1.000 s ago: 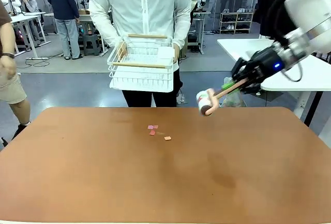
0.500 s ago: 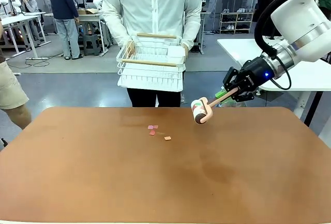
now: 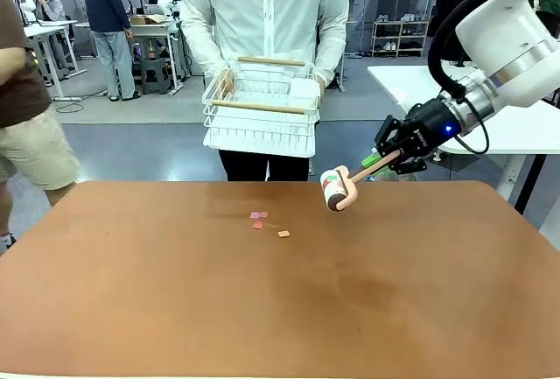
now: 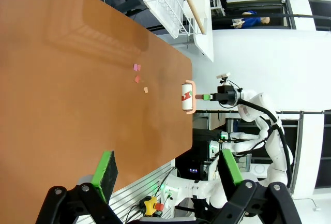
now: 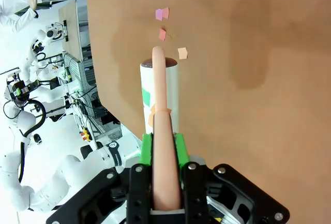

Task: Clean the table.
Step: Clean the table with the Lint Roller when the human lifts the Dish drying rack.

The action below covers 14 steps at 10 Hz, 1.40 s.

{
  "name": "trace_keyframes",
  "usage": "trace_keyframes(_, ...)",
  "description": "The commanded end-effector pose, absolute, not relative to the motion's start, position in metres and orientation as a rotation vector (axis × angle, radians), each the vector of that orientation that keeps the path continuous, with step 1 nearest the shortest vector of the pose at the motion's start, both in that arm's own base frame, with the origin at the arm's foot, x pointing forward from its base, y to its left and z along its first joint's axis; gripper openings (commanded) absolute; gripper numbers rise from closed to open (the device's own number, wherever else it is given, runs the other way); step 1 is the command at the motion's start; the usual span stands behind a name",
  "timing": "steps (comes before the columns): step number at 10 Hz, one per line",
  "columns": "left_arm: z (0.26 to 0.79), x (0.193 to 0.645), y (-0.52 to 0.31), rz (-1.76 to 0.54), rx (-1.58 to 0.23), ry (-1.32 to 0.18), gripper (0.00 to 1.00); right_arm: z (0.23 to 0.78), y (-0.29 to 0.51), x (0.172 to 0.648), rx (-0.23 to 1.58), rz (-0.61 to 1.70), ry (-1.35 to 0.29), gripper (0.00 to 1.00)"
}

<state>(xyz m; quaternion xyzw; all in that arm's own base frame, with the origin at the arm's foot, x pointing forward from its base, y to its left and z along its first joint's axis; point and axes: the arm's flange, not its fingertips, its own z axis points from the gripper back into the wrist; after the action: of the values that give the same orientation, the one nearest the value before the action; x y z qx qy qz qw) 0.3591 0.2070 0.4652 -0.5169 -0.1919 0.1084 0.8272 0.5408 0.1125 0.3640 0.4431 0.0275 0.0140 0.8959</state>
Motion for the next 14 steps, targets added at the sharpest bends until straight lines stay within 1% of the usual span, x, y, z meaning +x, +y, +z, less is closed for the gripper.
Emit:
trace_keyframes(1, 0.466, 0.356, 0.209, 0.213, -1.108, -0.410, 1.00, 0.333, 0.126, 0.566, 0.954, 0.081, 0.047, 0.21)
trace_keyframes(5, 0.466, 0.356, 0.209, 0.213, -1.108, -0.410, 1.00, 0.300, 0.127, 0.591, 1.002, 0.034, 0.070, 0.21)
trace_keyframes(8, 0.466, 0.356, 0.209, 0.213, -1.108, -0.410, 1.00, 0.278, 0.136, 0.605, 0.990, -0.008, 0.051, 0.21)
trace_keyframes(14, 0.466, 0.356, 0.209, 0.213, -1.108, -0.410, 1.00, 0.225, 0.175, 0.604, 0.947, -0.018, 0.125, 0.21)
